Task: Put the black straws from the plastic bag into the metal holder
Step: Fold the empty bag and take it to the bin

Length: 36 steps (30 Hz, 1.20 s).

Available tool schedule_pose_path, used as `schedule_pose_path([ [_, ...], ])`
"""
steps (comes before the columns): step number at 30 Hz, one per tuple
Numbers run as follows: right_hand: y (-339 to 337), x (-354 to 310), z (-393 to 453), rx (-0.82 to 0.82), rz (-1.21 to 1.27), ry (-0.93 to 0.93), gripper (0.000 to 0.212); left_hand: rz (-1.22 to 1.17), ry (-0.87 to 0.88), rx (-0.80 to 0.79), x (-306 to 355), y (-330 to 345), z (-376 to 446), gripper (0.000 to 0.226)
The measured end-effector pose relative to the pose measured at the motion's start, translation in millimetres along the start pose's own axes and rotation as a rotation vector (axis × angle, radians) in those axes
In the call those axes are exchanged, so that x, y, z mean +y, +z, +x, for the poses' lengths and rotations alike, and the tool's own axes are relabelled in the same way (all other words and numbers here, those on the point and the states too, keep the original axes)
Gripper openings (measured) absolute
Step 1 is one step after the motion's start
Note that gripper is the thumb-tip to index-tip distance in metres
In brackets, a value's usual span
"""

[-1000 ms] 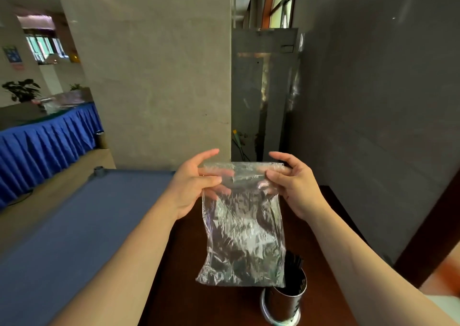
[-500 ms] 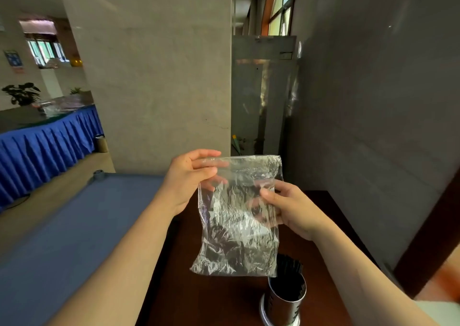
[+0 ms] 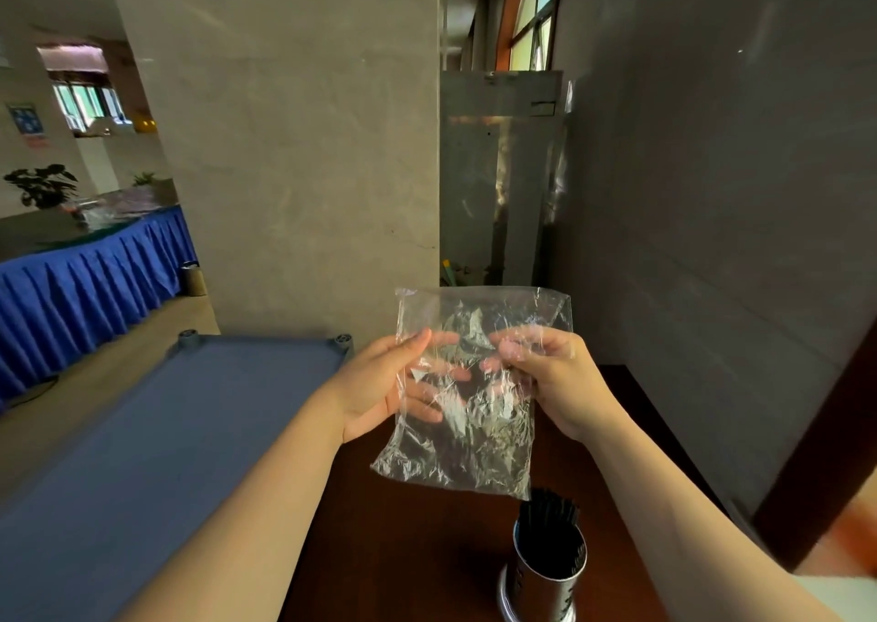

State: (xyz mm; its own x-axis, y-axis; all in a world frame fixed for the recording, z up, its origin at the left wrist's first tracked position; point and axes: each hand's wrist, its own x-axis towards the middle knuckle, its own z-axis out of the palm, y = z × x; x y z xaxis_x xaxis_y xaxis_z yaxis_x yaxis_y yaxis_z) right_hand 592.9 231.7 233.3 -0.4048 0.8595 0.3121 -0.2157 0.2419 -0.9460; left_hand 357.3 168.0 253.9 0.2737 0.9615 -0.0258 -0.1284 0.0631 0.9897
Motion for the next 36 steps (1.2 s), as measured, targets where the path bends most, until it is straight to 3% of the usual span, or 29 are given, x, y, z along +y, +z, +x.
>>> schedule_pose_path([
  [8,-18.6,-7.1,0.1,0.065,0.01,-0.073,0.018,0.031,0.011,-0.202,1.6,4.0,15.5,0.04],
  [18,-40.2,-24.5,-7.4,0.123,-0.031,-0.116,0.017,-0.022,0.129,-0.242,2.6,10.7,32.5,0.041],
  [24,-54.7,-24.8,-17.7,-0.11,0.443,0.116,0.062,-0.082,0.182,-0.176,5.2,5.4,30.9,0.04],
  [27,-55.4,-19.6,-23.9,-0.138,0.371,0.201,0.082,-0.069,0.217,-0.094,6.9,6.8,29.0,0.038],
  [31,-41.2,-20.2,-20.0,-0.091,0.151,0.173,0.071,-0.016,0.233,-0.035,6.7,10.8,28.1,0.035],
  [36,-36.2,-18.4,-13.0,0.01,0.096,0.019,0.031,0.005,0.236,-0.022,3.8,8.5,25.9,0.036],
])
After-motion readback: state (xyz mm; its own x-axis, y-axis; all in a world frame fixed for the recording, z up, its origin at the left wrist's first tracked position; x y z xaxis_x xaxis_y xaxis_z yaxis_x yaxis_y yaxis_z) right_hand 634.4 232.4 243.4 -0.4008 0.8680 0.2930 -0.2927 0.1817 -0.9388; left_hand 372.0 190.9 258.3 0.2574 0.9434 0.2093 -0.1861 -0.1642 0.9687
